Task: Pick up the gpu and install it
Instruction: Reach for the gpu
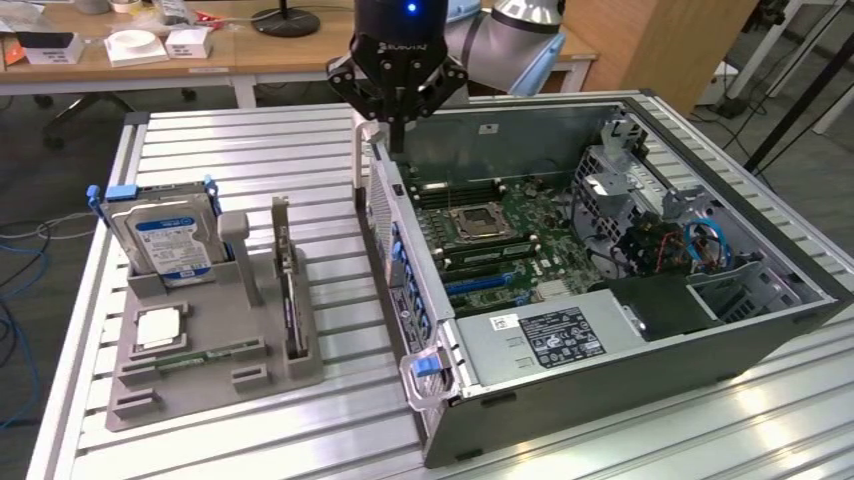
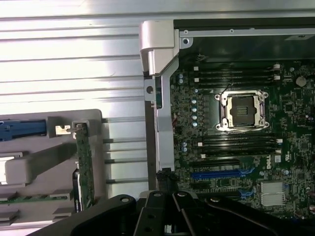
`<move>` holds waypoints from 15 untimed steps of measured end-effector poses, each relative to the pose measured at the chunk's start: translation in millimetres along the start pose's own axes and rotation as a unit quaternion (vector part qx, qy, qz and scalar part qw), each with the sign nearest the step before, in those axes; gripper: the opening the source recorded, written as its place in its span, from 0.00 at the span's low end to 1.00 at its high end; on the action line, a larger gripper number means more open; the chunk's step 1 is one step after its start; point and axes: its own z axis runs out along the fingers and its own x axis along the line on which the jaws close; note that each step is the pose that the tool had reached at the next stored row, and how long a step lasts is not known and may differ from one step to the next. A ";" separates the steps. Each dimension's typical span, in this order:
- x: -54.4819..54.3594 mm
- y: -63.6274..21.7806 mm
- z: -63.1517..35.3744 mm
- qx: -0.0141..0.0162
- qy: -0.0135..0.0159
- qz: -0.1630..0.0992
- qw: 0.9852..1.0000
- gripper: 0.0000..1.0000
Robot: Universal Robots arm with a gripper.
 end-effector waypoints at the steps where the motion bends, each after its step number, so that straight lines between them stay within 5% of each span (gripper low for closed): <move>1: 0.8 -0.1 0.0 0.000 0.000 0.000 1.000 0.11; 15: 10.1 -2.2 -0.1 0.000 0.000 0.000 1.000 0.11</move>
